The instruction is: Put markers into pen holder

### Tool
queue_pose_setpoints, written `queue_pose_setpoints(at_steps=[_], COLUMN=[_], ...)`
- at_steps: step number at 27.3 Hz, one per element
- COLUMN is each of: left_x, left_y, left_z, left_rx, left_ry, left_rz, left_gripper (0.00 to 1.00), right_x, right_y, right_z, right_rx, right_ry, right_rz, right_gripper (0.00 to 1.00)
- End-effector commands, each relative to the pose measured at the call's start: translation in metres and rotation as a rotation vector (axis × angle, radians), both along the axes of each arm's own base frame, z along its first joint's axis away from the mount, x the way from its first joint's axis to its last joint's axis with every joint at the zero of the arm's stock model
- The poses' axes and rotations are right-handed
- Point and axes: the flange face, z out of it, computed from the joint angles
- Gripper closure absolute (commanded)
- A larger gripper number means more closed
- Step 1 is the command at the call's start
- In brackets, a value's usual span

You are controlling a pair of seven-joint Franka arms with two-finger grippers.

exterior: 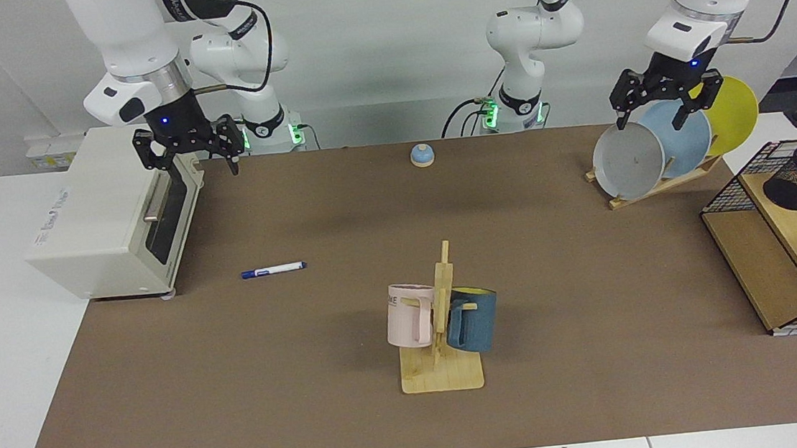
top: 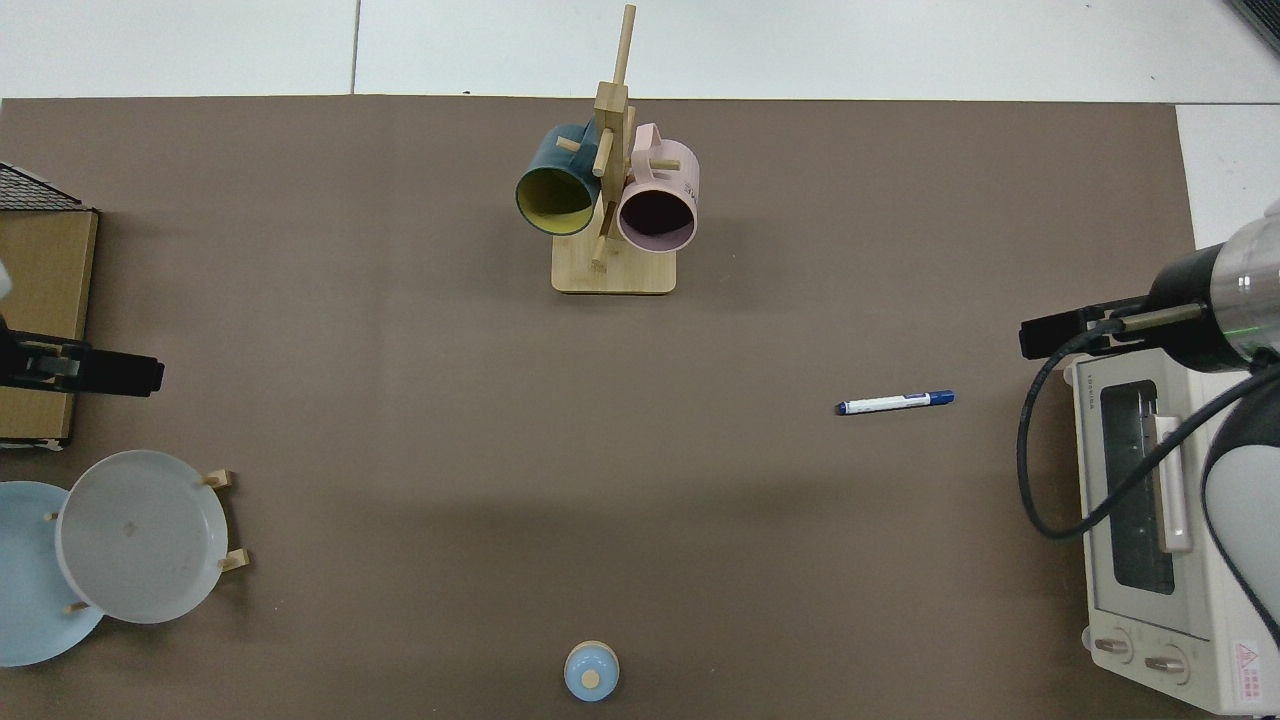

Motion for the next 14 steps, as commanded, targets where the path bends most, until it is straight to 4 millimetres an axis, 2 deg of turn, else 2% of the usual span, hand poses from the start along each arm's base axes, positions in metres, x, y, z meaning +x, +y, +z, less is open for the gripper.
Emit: queue_pose_setpoints(at_steps=[1, 14], left_x=[-0.0029, -0.0040], left_y=[-0.0077, -0.0118], left_z=[0.0022, 0.0026], left_rx=[0.008, 0.008], left_ry=[0.000, 0.003], left_rz=[-0.011, -0.019], left_gripper=[0.00, 0.00], right_x=[-0.0019, -0.0019], right_y=[-0.0043, -0.0044], right_z=[-0.0015, -0.0015], right_rx=[-0.002, -0.002], right_ry=[-0.001, -0.001], right_rz=[0.023, 0.024], right_gripper=[0.00, 0.00])
